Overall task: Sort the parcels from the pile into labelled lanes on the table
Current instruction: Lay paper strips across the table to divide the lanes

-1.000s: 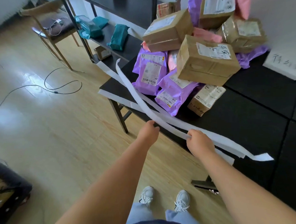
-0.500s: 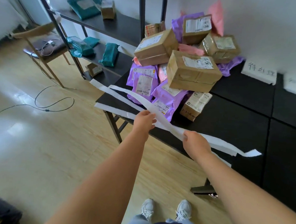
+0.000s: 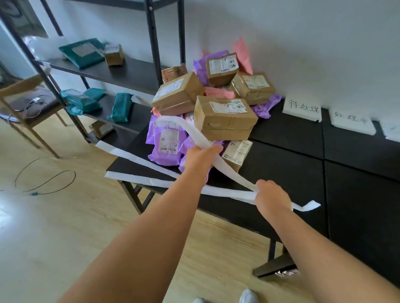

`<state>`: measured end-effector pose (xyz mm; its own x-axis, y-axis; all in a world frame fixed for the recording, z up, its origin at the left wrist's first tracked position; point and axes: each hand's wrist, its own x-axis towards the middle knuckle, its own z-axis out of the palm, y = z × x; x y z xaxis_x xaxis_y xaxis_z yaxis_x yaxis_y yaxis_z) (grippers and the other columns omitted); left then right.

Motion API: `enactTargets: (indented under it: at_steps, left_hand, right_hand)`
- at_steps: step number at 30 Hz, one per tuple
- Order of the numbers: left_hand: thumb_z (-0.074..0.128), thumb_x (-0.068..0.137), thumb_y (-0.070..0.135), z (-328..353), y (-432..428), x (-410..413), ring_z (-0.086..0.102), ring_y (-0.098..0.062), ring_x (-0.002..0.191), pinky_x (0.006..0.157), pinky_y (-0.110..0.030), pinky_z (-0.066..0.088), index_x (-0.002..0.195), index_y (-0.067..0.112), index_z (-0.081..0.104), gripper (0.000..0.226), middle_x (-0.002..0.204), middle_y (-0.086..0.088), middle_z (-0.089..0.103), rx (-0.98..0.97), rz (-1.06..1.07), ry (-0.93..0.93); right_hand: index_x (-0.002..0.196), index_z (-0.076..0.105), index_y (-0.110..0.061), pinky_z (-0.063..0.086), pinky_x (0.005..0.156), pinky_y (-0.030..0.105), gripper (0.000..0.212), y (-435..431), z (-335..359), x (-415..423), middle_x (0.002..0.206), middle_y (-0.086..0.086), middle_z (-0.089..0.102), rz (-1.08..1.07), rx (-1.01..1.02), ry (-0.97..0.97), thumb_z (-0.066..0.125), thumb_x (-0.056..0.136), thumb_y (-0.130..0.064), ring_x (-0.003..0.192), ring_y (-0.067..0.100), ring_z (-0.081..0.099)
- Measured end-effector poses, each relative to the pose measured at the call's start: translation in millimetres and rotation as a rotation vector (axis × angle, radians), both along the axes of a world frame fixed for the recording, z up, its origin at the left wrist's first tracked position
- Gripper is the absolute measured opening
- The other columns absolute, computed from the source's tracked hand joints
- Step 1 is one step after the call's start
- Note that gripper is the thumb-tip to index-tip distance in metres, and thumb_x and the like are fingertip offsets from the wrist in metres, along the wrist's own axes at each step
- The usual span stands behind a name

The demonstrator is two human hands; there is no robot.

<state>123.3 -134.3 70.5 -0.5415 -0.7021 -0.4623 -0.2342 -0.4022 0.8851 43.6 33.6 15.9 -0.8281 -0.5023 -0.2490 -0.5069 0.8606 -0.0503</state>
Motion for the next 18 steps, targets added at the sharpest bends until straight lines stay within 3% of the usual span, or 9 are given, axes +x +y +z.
enactTargets:
  at_steps: [5, 8, 11, 14, 18]
  left_hand:
    - [0.068, 0.087, 0.008, 19, 19, -20, 0.058, -0.015, 0.085, 0.066, -0.024, 0.047, 0.106, 0.014, 0.058, 0.022, 0.092, -0.001, 0.058, -0.068, -0.17, -0.035]
    - [0.063, 0.087, 0.007, 26, 31, -30, 0.057, -0.017, 0.094, 0.073, -0.027, 0.046, 0.116, 0.018, 0.052, 0.032, 0.096, 0.002, 0.057, -0.138, -0.256, -0.007]
    - [0.06, 0.087, 0.01, 30, 43, -36, 0.054, -0.012, 0.091, 0.068, -0.026, 0.043, 0.124, 0.017, 0.049, 0.039, 0.106, 0.0, 0.057, -0.278, -0.36, -0.017]
    - [0.06, 0.083, 0.013, 32, 58, -44, 0.055, -0.02, 0.11, 0.084, -0.034, 0.05, 0.139, 0.02, 0.044, 0.059, 0.128, -0.004, 0.055, -0.415, -0.468, -0.043]
    - [0.06, 0.087, 0.004, 39, 87, -60, 0.05, -0.018, 0.107, 0.079, -0.029, 0.043, 0.143, 0.018, 0.039, 0.062, 0.13, -0.003, 0.049, -0.574, -0.64, -0.047]
  right_hand:
    - [0.126, 0.055, -0.019, 0.054, 0.09, 0.037, 0.033, 16, 6, -6, 0.104, 0.002, 0.057, -0.108, -0.03, 0.033, 0.061, 0.094, -0.016, 0.096, 0.018, 0.06]
    - [0.126, 0.055, -0.018, 0.055, 0.089, 0.038, 0.032, 28, 6, -8, 0.104, 0.003, 0.057, -0.172, -0.056, 0.055, 0.06, 0.094, -0.015, 0.095, 0.019, 0.061]
    - [0.127, 0.055, -0.017, 0.055, 0.089, 0.038, 0.033, 43, 5, -11, 0.107, 0.004, 0.057, -0.233, -0.076, 0.061, 0.058, 0.095, -0.013, 0.097, 0.02, 0.06]
    - [0.127, 0.057, -0.017, 0.054, 0.086, 0.037, 0.032, 58, 2, -14, 0.108, 0.004, 0.058, -0.293, -0.084, 0.065, 0.058, 0.095, -0.011, 0.099, 0.021, 0.059]
    - [0.124, 0.059, -0.017, 0.053, 0.082, 0.034, 0.03, 79, -2, -17, 0.106, 0.003, 0.062, -0.361, -0.077, 0.04, 0.059, 0.094, -0.011, 0.096, 0.021, 0.061]
